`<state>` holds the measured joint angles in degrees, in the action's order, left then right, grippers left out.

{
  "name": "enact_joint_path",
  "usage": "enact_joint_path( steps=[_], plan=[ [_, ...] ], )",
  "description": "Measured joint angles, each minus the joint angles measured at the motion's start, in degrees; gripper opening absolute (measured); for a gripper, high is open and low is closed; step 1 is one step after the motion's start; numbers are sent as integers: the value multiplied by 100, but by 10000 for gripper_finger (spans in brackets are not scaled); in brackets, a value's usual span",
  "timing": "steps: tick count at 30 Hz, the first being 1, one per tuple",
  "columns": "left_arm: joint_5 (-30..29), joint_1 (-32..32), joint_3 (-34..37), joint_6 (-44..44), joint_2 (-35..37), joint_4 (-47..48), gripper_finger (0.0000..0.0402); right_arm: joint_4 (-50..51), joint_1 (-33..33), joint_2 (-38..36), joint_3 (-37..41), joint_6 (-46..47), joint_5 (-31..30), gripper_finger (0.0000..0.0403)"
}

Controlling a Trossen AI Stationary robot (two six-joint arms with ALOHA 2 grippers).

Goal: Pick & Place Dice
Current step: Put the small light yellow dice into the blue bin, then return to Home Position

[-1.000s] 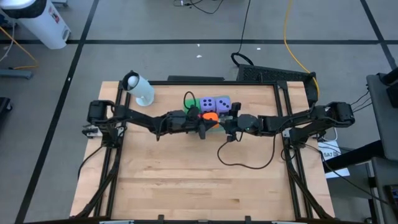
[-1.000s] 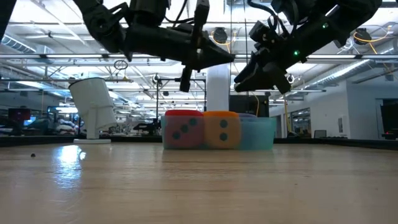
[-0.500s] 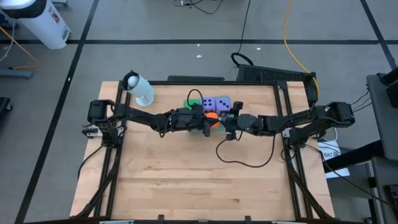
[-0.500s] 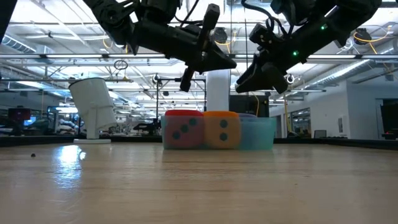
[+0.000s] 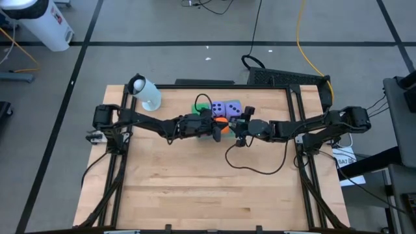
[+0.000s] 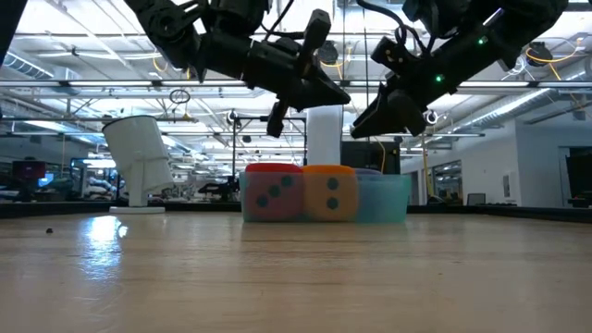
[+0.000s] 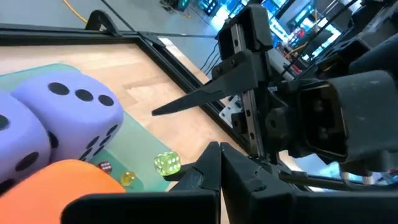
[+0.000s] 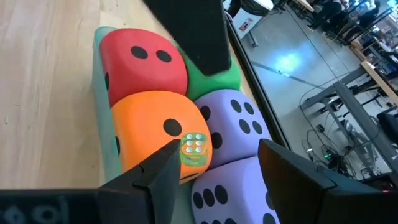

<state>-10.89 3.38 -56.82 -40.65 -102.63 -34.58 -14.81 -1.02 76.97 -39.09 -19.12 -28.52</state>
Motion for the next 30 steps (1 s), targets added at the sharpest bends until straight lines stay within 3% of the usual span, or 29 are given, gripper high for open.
enact_joint_path(
  steps=[9, 16, 30],
  plan=[
    [285, 41, -368, -178, -734, -231, 1, 33, -3, -4, 7, -84, -74, 203],
    [319, 104, -1003, -25, -1061, 402, 1, 471, -2, -39, 17, 115, -228, 203],
    [339, 248, -1058, 67, -1077, 594, 0, 664, 271, -369, -7, 195, -280, 203]
  ],
)
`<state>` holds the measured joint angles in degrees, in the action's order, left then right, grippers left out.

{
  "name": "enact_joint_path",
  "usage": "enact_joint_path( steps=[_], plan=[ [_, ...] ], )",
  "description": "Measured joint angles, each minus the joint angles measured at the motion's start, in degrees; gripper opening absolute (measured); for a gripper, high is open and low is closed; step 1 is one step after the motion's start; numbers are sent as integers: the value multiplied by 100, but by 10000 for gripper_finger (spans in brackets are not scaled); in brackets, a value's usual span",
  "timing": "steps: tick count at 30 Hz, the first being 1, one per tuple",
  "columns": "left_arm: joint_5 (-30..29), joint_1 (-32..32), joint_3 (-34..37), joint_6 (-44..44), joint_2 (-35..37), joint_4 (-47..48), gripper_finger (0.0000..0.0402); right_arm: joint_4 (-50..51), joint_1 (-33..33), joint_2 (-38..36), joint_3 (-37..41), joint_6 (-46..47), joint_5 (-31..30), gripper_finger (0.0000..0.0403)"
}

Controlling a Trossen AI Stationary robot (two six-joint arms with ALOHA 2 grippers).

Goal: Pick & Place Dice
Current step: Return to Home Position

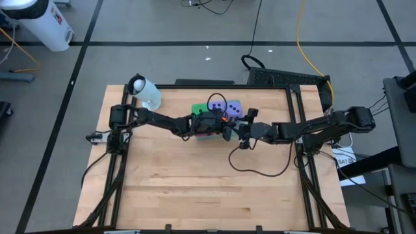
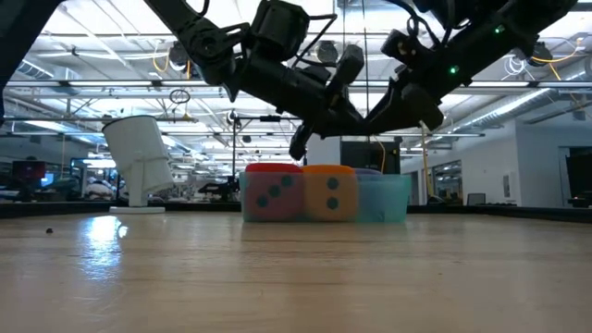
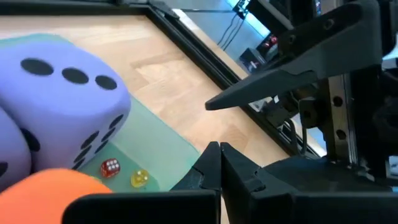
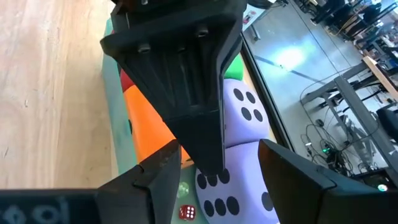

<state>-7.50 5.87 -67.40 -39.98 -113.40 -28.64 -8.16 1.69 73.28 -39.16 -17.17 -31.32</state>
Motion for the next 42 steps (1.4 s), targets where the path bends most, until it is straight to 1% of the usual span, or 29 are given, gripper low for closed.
enact_joint_path(
  steps=[5, 8, 10, 15, 19, 22, 25, 27, 29, 32, 35, 39, 40, 42],
  plan=[
    [308, -26, 9, 751, 252, 31, 0, 222, -6, -131, 0, 190, -7, 203],
    [277, -127, 10, 1349, 722, 504, 0, 454, -8, -242, 2, 421, 144, 203],
    [53, -234, 11, 1791, 1126, 899, 0, 644, -8, -379, 2, 621, 358, 203],
    [-643, -591, 11, 2900, 2295, 2260, 0, 820, -8, -798, 4, 1146, 965, 203],
    [-789, -965, 11, 3643, 3133, 3342, 0, 777, -6, -1191, 4, 1444, 1541, 203],
    [-854, -1238, 14, 4044, 3639, 4228, 1, 757, -6, -1513, 4, 1570, 2038, 203],
    [-1313, -1528, 238, 4139, 4171, 4725, 1, 763, -8, -1849, 4, 1758, 2403, 197],
    [-1658, -1676, 548, 4139, 4598, 4734, 2, 759, -8, -2074, 4, 1878, 2515, 184],
    [-1827, -1811, 1025, 4128, 5121, 4620, 2, 763, -8, -2286, 4, 1964, 2565, 166],
    [-1850, -1970, 1920, 4124, 6001, 3883, 1, 759, -8, -2562, 4, 2118, 2665, 129],
    [-1850, -2065, 2784, 4078, 6787, 3265, 1, 730, -8, -2766, 10, 2213, 3025, 82],
    [-1864, -2110, 3741, 4038, 7568, 2470, 1, 254, -8, -3044, 275, 2380, 3444, 14],
    [-1865, -2123, 3941, 4061, 7705, 2273, 1, 130, -8, -3121, 376, 2474, 3495, 8],
    [-1865, -2151, 4294, 4138, 7956, 2015, 1, -117, -8, -3310, 638, 2761, 3613, 11]
  ],
)
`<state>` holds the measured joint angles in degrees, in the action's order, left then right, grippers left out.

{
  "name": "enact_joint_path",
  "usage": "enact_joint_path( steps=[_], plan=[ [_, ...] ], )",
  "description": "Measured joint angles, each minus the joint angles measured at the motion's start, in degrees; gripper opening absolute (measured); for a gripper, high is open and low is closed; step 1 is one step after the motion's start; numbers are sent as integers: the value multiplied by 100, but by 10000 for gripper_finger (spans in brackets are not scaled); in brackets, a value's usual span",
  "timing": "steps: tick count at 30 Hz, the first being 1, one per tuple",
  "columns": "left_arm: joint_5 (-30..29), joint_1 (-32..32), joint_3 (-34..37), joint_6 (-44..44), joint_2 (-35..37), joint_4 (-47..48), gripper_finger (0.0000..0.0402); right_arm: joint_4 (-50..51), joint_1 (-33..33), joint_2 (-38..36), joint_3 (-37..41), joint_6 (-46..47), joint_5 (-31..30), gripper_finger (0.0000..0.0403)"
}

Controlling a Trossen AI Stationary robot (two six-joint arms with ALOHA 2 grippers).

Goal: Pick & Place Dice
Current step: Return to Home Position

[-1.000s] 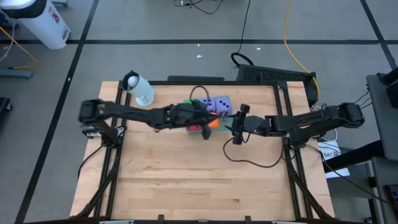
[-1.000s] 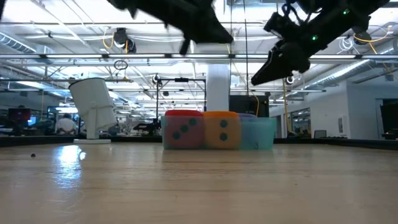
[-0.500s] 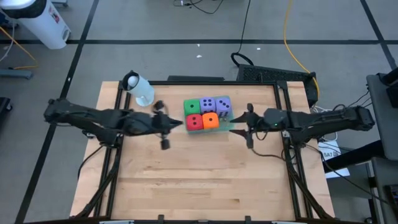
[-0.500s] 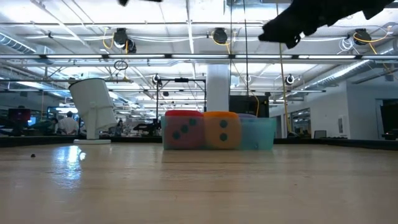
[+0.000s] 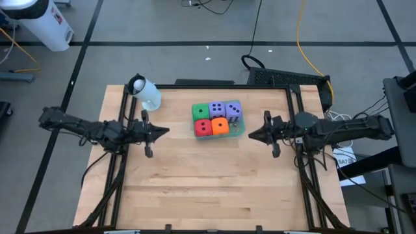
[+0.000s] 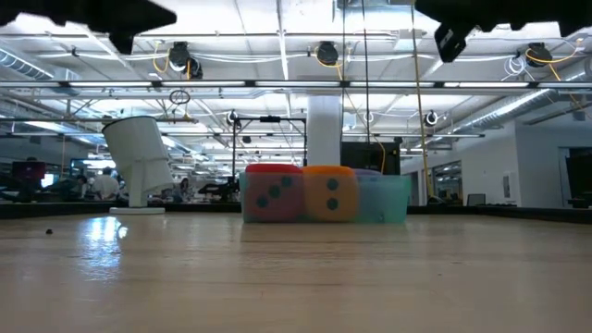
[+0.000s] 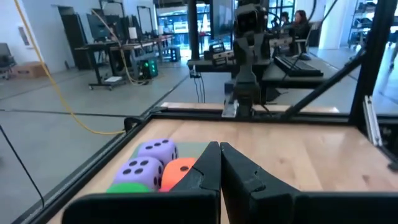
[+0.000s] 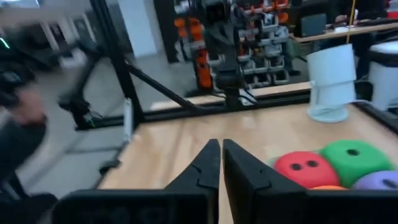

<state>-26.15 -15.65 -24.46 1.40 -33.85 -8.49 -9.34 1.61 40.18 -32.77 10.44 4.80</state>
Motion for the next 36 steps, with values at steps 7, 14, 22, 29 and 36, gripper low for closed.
enact_joint_path(
  steps=[7, 14, 22, 29, 36],
  plan=[
    [-298, -123, 578, 113, 748, 216, 1, -275, -4, -833, 1000, 533, -115, 2],
    [-347, -253, 637, 416, 1579, 670, 1, -335, -4, -1808, 1750, 625, -246, 1],
    [-563, -233, 639, 168, 2118, 1534, 0, -1199, -2, -2588, 2724, 419, -539, 0],
    [-586, -233, 972, 44, 2707, 1736, 0, -1116, -13, -2815, 3053, 298, -801, 0],
    [-583, -233, 1628, -67, 3350, 1724, 0, -1047, -13, -2848, 3182, 214, -952, 0]
  ],
)
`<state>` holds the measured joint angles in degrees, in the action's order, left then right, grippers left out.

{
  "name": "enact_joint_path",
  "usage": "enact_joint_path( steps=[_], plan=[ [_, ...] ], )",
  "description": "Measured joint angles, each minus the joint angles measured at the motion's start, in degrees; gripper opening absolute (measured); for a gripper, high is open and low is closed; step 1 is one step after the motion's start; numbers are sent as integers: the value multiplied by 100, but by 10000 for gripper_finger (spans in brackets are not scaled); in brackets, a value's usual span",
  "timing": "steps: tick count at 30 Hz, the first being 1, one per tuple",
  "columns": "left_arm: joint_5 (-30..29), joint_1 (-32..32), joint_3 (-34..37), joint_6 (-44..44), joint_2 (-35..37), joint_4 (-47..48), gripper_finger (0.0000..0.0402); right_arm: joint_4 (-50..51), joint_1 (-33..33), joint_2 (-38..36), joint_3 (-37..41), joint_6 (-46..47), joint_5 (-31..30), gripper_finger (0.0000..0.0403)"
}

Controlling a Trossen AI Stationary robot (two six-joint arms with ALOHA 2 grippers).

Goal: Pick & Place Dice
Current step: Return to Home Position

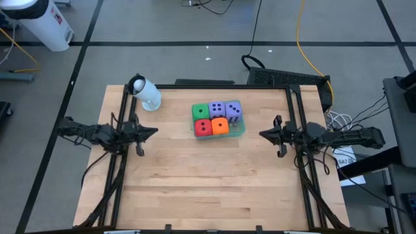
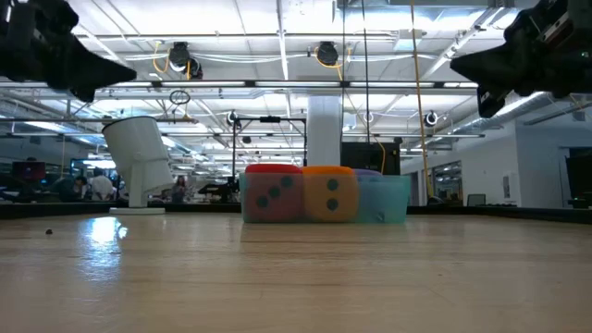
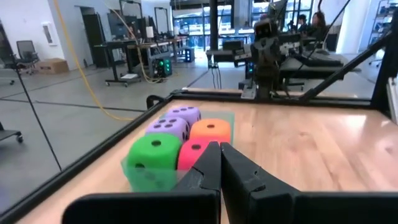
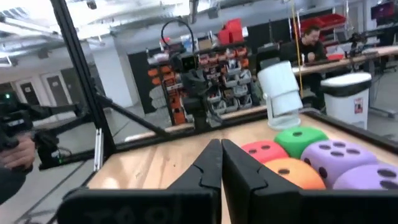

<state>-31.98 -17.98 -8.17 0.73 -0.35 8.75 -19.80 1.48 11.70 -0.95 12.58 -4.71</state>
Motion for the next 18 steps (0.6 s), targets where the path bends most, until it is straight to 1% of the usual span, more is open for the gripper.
enact_joint_path(
  steps=[3, 7, 13, 18],
  plan=[
    [0, 0, 217, 1, 3, -19, 0, 207, 2, 4, 0, -22, -60, 0],
    [17, 2, 377, -57, -6, -26, 0, 249, 0, 2, 6, -44, -436, 0],
    [5, 35, 379, 62, 3, -32, 1, 253, 0, 8, 9, -206, -437, 0],
    [0, 110, 379, -106, 1, -30, 2, 84, 0, 8, 11, -302, -428, 0]
  ],
)
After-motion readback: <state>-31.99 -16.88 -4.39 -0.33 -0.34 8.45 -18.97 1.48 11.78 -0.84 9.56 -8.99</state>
